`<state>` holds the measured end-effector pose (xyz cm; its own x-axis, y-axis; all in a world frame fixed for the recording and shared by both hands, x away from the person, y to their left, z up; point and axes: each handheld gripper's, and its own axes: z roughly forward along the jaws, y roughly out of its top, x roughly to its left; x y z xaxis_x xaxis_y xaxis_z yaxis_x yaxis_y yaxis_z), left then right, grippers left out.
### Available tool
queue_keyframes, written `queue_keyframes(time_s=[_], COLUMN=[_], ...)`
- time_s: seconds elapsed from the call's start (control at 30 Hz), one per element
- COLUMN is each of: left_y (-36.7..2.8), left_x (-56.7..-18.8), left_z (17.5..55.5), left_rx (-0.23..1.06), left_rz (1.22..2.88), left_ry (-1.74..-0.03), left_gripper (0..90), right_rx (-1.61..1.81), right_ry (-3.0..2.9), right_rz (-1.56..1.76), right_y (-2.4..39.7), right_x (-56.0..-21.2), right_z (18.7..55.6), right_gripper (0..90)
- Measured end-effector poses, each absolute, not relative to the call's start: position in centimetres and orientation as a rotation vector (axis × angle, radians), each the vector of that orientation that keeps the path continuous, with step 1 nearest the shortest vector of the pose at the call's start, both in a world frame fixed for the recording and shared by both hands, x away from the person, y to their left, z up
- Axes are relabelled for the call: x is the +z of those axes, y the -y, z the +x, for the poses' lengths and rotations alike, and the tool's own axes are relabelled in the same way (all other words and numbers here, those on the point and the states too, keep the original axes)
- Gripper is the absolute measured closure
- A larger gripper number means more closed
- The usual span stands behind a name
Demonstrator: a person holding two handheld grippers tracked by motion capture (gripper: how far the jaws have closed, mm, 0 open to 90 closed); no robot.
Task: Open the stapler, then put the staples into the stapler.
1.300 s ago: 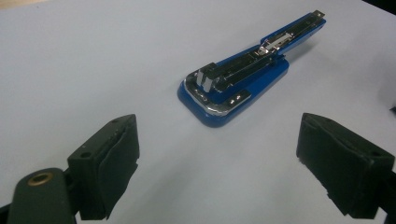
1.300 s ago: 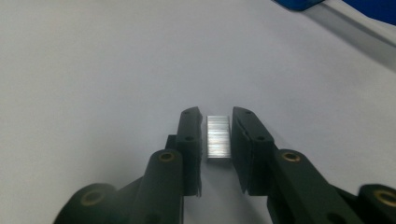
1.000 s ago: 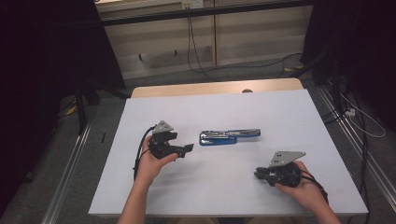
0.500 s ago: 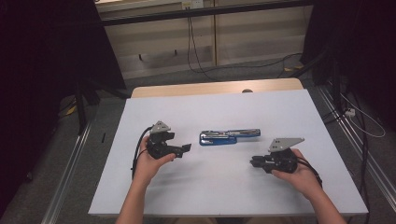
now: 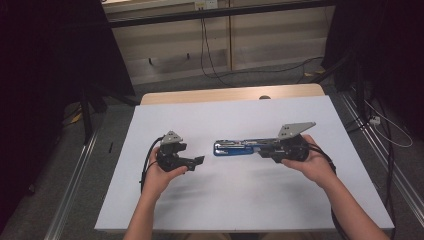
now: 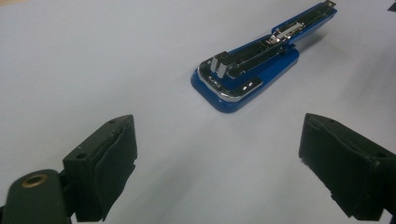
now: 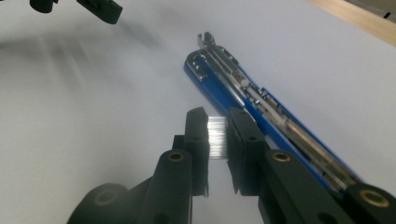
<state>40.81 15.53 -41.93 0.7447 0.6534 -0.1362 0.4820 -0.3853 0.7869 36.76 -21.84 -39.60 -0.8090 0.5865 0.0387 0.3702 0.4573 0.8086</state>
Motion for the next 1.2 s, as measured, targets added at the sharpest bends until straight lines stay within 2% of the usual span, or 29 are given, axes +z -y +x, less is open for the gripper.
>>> queue_keyframes(time_s=[1.2], left_y=[-16.2], left_x=[-42.0], left_z=[41.1], left_rx=[0.240], left_rz=[2.039], left_ry=[-0.877], left_gripper=[11.4], right_rx=[1.298], right_ry=[-2.501], right_rz=[0.687], right_y=[19.1], right_x=[-37.7], right_z=[43.1], right_gripper=[79.4])
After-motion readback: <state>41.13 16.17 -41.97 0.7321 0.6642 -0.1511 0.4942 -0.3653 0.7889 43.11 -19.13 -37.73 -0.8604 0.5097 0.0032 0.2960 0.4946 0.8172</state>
